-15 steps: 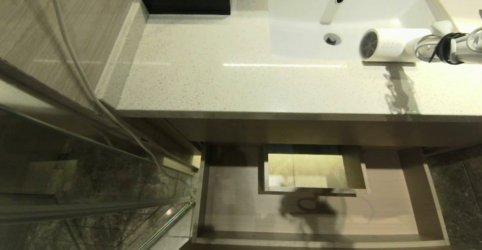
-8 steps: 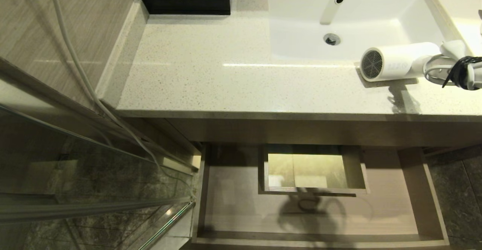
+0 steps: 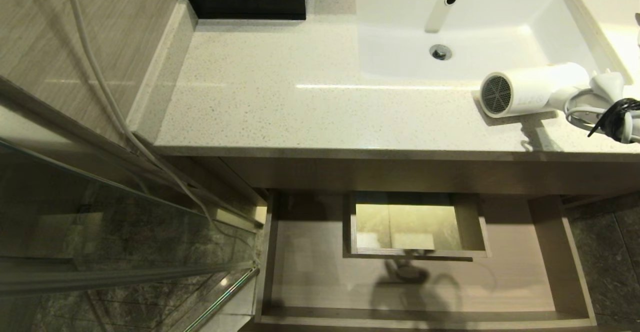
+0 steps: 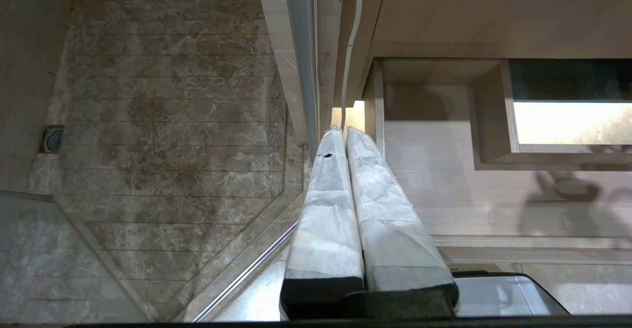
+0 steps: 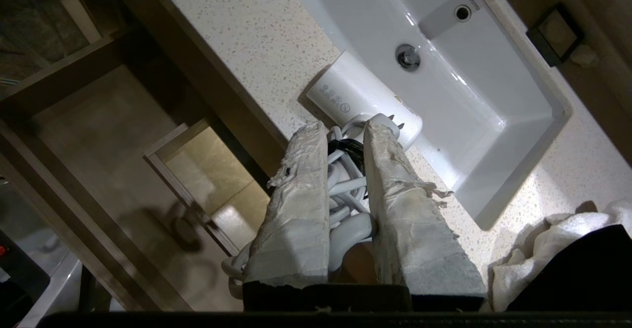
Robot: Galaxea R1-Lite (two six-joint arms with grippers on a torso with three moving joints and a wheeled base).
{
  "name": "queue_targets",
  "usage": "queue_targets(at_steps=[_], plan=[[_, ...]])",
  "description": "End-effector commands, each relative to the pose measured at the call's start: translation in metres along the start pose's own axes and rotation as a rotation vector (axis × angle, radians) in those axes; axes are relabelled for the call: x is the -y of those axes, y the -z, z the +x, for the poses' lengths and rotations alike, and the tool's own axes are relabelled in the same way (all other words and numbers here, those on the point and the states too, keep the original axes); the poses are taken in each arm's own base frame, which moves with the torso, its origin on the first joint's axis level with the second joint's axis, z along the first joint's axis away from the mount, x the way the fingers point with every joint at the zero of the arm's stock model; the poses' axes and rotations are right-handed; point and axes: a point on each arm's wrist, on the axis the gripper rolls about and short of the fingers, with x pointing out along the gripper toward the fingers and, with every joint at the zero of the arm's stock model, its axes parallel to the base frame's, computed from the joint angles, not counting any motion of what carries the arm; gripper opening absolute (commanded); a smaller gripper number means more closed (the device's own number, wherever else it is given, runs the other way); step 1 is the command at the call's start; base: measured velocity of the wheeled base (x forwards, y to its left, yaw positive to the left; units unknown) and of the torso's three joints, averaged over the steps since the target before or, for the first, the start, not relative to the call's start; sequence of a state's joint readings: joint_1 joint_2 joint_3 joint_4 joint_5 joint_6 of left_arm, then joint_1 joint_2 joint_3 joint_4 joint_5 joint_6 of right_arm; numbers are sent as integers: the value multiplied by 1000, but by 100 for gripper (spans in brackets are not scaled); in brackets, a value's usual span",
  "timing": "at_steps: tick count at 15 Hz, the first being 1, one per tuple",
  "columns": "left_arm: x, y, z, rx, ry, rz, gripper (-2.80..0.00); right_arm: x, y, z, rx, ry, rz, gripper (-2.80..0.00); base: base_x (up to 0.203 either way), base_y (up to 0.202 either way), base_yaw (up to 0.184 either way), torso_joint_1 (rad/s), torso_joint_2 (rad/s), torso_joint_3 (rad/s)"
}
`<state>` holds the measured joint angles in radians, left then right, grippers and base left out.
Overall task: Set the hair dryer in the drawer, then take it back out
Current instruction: Place it on the countertop
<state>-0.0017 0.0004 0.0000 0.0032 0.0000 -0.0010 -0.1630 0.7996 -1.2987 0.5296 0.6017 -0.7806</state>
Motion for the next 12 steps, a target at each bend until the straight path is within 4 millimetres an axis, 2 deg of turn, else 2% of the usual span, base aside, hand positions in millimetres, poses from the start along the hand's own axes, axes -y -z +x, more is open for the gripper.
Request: queue_targets(at_steps=[1,9,12], plan=[[0,0,0,-1,0,-1,-280,1,4,5,-13,-8,5,-280,0,0,0,0,0,0],[0,0,0,-1,0,-1,-280,23,19,37,-80,68,-54,-280,0,0,0,0,0,0],[0,0,0,-1,0,-1,-280,24,21,38,-92,67,-75,-280,0,0,0,0,0,0]])
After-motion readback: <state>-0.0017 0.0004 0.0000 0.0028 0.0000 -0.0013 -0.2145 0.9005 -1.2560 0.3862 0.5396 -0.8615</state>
